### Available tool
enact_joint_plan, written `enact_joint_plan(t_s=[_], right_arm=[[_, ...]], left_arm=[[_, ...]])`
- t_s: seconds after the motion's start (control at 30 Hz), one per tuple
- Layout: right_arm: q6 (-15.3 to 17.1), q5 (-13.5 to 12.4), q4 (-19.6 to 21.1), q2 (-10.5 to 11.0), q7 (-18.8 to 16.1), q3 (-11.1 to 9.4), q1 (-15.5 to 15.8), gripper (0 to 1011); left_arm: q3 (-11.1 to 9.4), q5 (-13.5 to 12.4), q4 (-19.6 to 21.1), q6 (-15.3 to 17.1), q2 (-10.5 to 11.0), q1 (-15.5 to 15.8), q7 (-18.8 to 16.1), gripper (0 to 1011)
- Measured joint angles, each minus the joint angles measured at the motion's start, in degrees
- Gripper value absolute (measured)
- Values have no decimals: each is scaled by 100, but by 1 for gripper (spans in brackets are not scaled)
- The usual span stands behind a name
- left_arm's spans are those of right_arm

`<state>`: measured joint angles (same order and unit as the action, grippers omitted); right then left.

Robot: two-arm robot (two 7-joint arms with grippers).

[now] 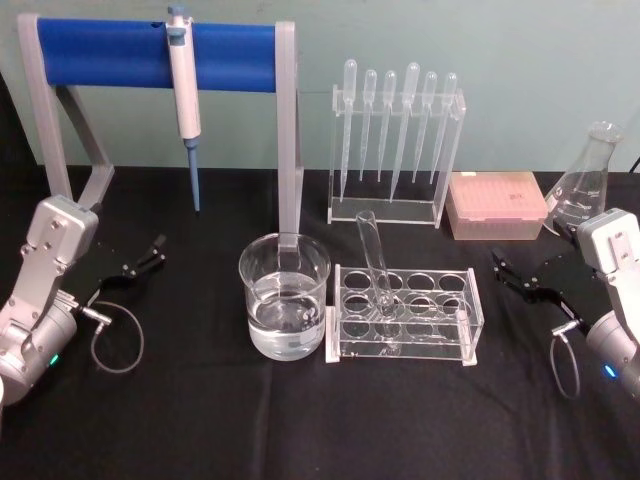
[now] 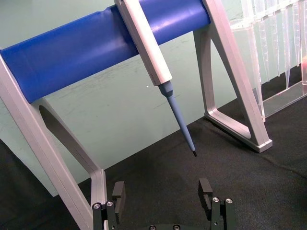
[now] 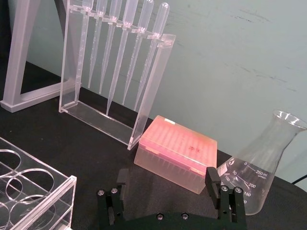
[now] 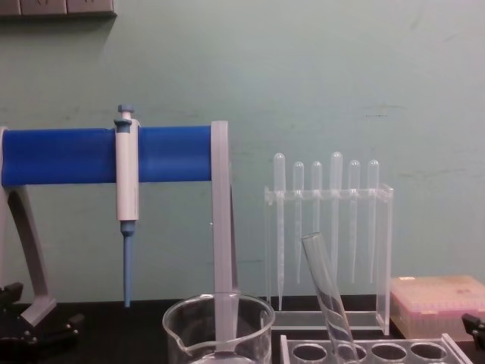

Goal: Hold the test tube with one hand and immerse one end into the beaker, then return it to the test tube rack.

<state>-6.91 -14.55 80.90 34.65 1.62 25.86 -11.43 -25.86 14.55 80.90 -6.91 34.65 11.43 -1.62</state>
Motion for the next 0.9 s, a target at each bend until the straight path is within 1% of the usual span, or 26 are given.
enact_joint_plan(t_s=[0.9], right_arm=[[0, 0, 0, 0, 0, 0, 0, 1002]], left_arm=[[0, 0, 0, 0, 0, 0, 0, 1000]])
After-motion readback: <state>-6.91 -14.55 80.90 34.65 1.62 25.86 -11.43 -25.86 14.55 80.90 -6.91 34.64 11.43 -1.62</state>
